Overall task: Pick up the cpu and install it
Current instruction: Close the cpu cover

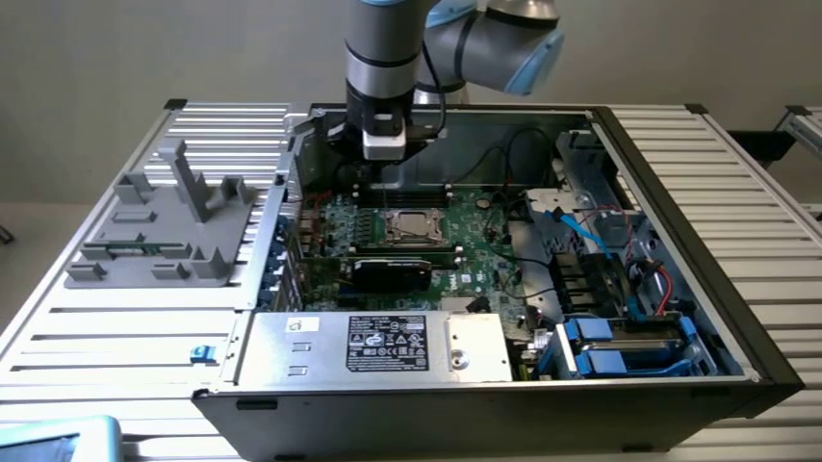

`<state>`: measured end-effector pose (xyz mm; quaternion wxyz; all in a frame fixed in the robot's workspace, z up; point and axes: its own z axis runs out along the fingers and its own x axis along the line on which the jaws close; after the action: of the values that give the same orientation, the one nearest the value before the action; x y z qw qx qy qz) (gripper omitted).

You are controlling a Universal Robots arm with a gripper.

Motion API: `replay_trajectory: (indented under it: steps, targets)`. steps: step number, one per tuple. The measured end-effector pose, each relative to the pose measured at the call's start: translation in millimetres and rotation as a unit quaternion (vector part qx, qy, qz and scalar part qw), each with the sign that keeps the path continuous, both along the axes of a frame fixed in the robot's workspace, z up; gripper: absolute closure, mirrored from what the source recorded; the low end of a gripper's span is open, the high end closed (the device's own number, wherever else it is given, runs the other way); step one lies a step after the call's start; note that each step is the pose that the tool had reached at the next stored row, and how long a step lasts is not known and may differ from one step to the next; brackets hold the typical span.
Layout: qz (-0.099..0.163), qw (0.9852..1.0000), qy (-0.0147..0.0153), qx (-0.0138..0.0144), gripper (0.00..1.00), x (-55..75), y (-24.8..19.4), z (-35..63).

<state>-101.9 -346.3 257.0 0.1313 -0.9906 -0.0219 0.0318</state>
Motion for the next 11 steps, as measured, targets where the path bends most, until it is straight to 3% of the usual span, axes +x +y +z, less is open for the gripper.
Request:
replay_trajectory:
  steps: [7, 11]
  targets:
    - [0.000, 1.0000, 0.0000, 0.0009, 0.88, 15.7, 0.0, 1.5]
    - [-0.002, 1.0000, 0.0000, 0.0009, 0.88, 18.3, 0.0, 1.5]
